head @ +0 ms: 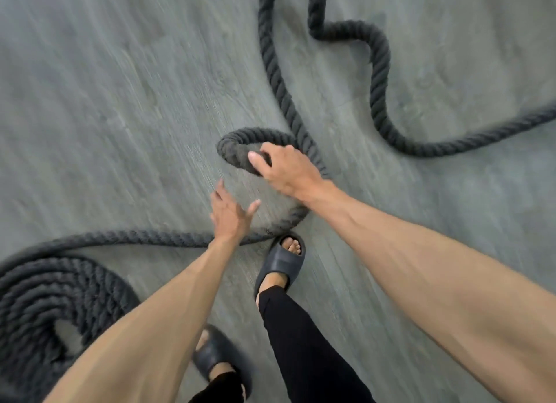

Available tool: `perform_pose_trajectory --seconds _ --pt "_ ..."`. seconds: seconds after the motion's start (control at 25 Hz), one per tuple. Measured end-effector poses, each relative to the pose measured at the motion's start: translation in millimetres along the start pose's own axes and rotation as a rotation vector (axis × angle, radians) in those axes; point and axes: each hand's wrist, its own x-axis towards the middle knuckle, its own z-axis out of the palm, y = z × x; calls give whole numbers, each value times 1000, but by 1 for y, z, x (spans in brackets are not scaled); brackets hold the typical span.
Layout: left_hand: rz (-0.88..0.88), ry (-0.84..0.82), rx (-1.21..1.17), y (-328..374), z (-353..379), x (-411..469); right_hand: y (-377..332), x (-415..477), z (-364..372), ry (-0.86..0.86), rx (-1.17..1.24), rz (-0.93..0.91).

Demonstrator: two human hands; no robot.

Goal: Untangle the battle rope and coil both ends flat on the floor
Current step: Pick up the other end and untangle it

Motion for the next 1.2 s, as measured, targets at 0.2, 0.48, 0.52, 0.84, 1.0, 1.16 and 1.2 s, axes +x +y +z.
perform_pose_trajectory --seconds 0.2,0.48,0.52,0.84,1.0,1.16,1.2 --pt "400 335 15 111 -100 15 -56 23 -142 -166 250 172" --pt "562 118 -346 200 -147 27 -61 27 -236 -265 549 315" --pt "545 113 -418 207 -147 26 -57 27 -244 -272 632 327" --pt "216 94 -755 194 -171 69 -8 20 -234 3 548 529" --pt "97 78 -773 174 -192 98 -2 35 -183 84 1028 917" --pt "-25 -96 -836 160 -203 120 -24 63 -162 215 1634 848" --pt "-57 -110 -844 160 -205 123 -30 73 -163 301 1676 846"
